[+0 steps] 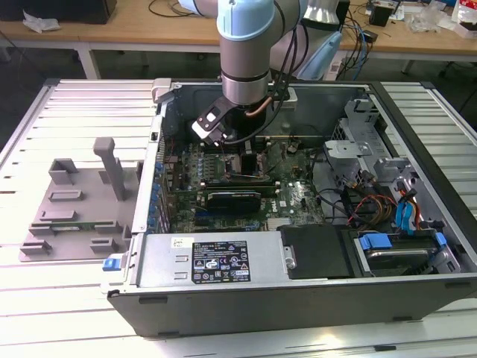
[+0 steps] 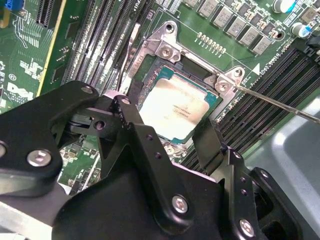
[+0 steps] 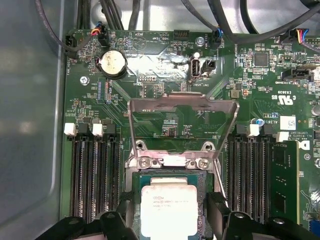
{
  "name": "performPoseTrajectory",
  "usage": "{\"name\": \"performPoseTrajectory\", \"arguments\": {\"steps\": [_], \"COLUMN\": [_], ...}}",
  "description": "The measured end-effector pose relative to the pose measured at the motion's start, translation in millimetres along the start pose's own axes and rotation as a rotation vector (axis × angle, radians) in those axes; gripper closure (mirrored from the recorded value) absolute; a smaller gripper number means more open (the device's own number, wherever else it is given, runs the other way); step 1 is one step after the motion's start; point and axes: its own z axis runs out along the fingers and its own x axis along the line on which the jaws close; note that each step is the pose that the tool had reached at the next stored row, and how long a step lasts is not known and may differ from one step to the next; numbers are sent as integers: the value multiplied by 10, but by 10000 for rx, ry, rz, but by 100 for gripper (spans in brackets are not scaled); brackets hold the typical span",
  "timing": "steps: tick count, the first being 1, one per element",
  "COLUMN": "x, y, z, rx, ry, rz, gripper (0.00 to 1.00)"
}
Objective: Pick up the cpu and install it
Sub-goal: 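Place the cpu into insertion slot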
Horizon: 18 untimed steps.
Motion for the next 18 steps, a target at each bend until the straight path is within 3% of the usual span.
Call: {"name": "performPoseTrajectory", "arguments": {"steps": [5, 18], "x": [0, -7], "y": [0, 1], "z": [0, -12], "rx": [1, 0], "ry": [-9, -38], "rz": [-1, 0], "gripper": [46, 46]}}
